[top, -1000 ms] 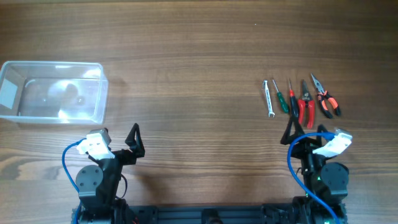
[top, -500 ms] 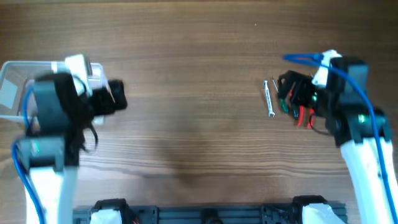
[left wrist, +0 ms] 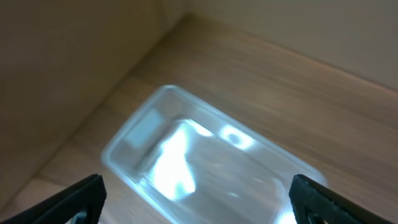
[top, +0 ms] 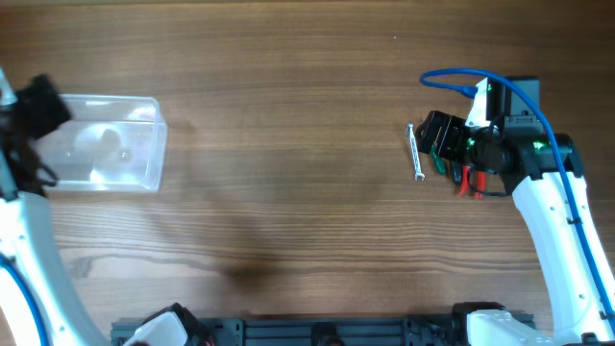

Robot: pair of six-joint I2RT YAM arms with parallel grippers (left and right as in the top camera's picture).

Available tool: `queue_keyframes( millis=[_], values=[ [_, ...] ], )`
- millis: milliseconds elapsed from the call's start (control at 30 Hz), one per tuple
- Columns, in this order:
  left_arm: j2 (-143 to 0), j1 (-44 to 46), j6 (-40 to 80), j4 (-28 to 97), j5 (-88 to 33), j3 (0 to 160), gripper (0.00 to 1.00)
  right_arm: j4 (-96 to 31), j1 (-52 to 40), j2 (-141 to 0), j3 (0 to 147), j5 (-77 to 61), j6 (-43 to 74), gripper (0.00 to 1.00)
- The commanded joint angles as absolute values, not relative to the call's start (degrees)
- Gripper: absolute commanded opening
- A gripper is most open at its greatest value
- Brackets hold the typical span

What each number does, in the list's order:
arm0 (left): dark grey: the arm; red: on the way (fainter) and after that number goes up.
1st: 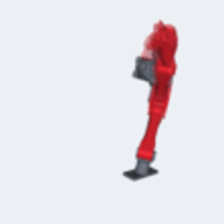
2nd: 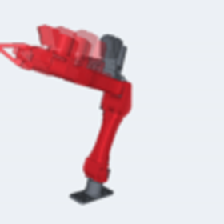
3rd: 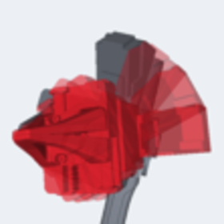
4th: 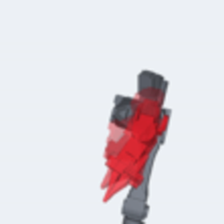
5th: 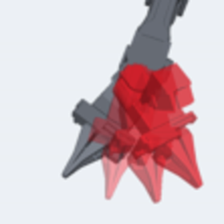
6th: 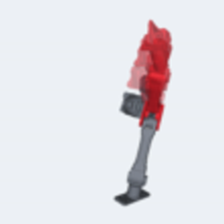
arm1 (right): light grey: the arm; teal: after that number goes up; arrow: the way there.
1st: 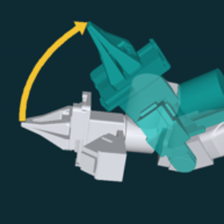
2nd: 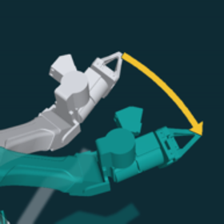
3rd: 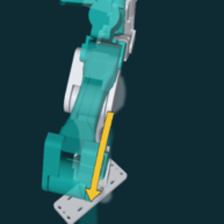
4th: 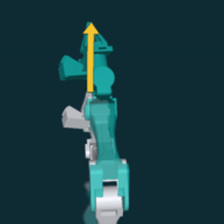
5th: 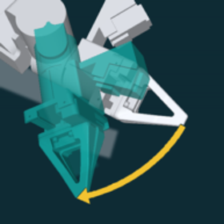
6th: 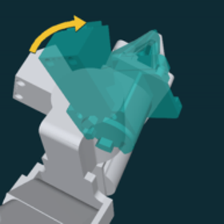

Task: Pack container
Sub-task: 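Reach the left gripper to the clear container's left edge and grasp it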

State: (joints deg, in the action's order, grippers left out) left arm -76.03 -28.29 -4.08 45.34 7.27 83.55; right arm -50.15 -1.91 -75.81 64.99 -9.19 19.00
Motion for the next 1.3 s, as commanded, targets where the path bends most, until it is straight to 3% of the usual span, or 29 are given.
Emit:
queue_keyframes(
  millis=[0,200,267,633,1033,1167,1267],
  values=[
    [-82.21,-36.25,-8.86,43.77,3.44,84.51,0.82,-50.63,-1.74,-76.20,66.08,-9.67,19.53,1.00],
    [-95.92,-42.54,-26.55,41.25,-1.87,84.51,0.79,-53.54,-1.74,-76.20,65.98,-4.58,19.51,1.00],
    [-99.70,-43.35,-30.48,40.12,-1.89,84.49,0.73,-54.46,-1.74,-76.20,65.98,-3.81,19.51,1.00],
    [-108.49,-49.21,-31.33,21.96,-7.94,84.51,0.81,-59.64,-1.74,-76.20,65.87,-2.57,19.70,1.00],
    [-116.95,-51.66,-34.15,20.91,-18.68,84.49,0.76,-63.70,-1.74,-76.20,65.87,-2.94,19.73,1.00],
    [-116.99,-51.66,-34.09,20.78,-20.69,84.49,0.64,-63.79,-1.74,-76.20,65.87,-3.03,19.73,1.00],
    [-116.99,-51.66,-34.06,21.45,-22.59,84.49,0.42,-63.81,-1.74,-76.20,65.87,-3.03,19.73,1.00]
  ],
)
